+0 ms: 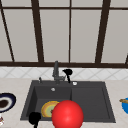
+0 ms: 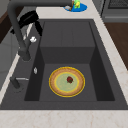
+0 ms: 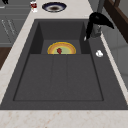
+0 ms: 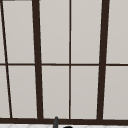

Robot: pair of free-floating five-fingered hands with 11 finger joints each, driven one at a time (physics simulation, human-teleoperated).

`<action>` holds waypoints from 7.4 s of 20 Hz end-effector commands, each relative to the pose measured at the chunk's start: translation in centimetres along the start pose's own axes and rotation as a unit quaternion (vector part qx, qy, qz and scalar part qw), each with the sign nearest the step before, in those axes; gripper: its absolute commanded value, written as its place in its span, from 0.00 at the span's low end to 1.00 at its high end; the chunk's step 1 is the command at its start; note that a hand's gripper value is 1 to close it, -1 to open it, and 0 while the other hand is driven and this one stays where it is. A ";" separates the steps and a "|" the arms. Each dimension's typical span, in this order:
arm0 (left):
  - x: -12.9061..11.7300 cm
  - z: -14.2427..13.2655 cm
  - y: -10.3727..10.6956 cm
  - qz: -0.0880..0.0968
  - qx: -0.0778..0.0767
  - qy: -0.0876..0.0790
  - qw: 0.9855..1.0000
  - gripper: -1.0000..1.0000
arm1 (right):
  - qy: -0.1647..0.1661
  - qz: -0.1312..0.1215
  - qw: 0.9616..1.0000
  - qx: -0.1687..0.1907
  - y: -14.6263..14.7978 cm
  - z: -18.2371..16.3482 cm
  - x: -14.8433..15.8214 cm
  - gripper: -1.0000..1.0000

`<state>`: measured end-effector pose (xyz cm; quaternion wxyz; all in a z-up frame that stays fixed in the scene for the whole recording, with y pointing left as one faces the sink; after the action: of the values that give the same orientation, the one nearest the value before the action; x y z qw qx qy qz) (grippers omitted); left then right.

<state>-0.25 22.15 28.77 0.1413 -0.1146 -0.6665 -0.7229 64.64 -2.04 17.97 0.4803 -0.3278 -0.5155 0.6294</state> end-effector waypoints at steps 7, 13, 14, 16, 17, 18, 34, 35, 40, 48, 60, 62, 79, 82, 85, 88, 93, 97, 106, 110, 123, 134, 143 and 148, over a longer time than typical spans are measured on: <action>0.0 0.0 0.0 0.000 0.000 0.000 1.000 0.50 | 0.001 -0.019 0.996 0.093 -0.9 -1.7 -0.1 0.00; 0.0 0.0 0.0 0.000 0.000 0.000 1.000 0.50 | 0.000 -0.023 0.993 0.115 -1.2 -1.3 -0.1 0.00; 0.0 0.0 0.0 0.000 0.000 0.000 1.000 0.50 | 0.000 -0.025 0.993 0.119 -1.3 -1.3 -0.1 0.00; 0.0 0.0 0.0 0.000 0.000 0.000 1.000 0.50 | -0.001 -0.029 0.992 0.125 -1.5 -1.4 -0.1 0.00; 0.0 0.0 0.0 0.000 0.000 0.000 1.000 0.50 | 0.000 -0.032 0.991 0.128 -1.4 -1.2 0.0 0.00; 0.0 0.0 0.0 0.000 0.000 0.000 1.000 0.50 | 0.001 -0.037 0.991 0.129 -1.0 -1.0 0.0 0.00; 0.0 0.0 0.0 0.000 0.000 0.000 1.000 0.50 | -0.021 -0.048 0.987 0.154 0.1 -3.0 -0.3 1.00; 0.0 0.0 0.0 0.000 0.000 0.000 1.000 0.50 | -0.019 -0.050 0.986 0.155 0.1 -3.3 -0.2 1.00; 0.0 0.0 0.0 0.000 0.000 0.000 1.000 0.50 | -0.028 -0.071 0.985 0.158 0.4 -4.1 -0.5 1.00; 0.0 0.0 0.0 0.000 0.000 0.000 1.000 0.50 | -0.042 -0.076 0.989 0.122 -1.2 -5.1 -1.1 1.00; 0.0 0.0 0.0 0.000 0.000 0.000 1.000 0.50 | -0.015 -0.032 0.989 0.146 -3.9 -5.7 2.0 1.00; 0.0 0.0 0.0 0.000 0.000 0.000 1.000 0.50 | -0.007 -0.030 0.989 0.146 -3.9 -5.7 2.2 1.00; 0.0 0.0 0.0 0.000 0.000 0.000 1.000 0.50 | 0.024 -0.035 0.987 0.155 -4.1 -5.7 2.4 1.00; 0.0 0.0 0.0 0.000 0.000 0.000 1.000 0.50 | 0.037 -0.028 0.986 0.160 -4.0 -5.7 2.7 1.00; 0.0 0.0 0.0 0.000 0.000 0.000 1.000 0.50 | 0.047 -0.025 0.986 0.161 -4.0 -5.7 2.8 1.00; 0.0 0.0 0.0 0.000 0.000 0.000 1.000 0.50 | 0.050 -0.023 0.985 0.162 -4.2 -5.4 2.9 1.00; 0.0 0.0 0.0 0.000 0.000 0.000 1.000 0.50 | 0.067 -0.008 0.986 0.152 -2.8 -5.3 3.1 1.00; 0.0 0.0 0.0 0.000 0.000 0.000 1.000 0.50 | 0.072 -0.025 0.988 0.132 -1.9 -4.7 1.1 1.00; 0.0 0.0 0.0 0.000 0.000 0.000 1.000 0.50 | 0.049 -0.022 0.990 0.131 -2.0 -2.9 -3.0 0.00; 0.0 0.0 0.0 0.000 0.000 0.000 1.000 0.50 | 0.016 -0.022 0.986 0.162 -1.7 -4.6 -3.4 0.00; 0.0 0.0 0.0 0.000 0.000 0.000 1.000 0.50 | -0.020 -0.034 0.966 0.254 -0.4 -7.7 -1.9 1.00; 0.0 0.0 0.0 0.000 0.000 0.000 1.000 0.50 | -0.016 -0.037 0.976 0.212 0.6 -6.8 -1.8 1.00; 0.0 0.0 0.0 0.000 0.000 0.000 1.000 0.50 | 0.013 -0.032 0.985 0.166 -1.3 -7.5 -1.8 1.00; 0.0 0.0 0.0 0.000 0.000 0.000 1.000 0.50 | 0.025 -0.016 0.986 0.164 -1.6 -8.3 -1.4 1.00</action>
<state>-0.25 22.15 28.77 0.1413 -0.1146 -0.6665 -0.7229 71.25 -1.25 15.88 0.5616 -0.2285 -0.3980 0.6884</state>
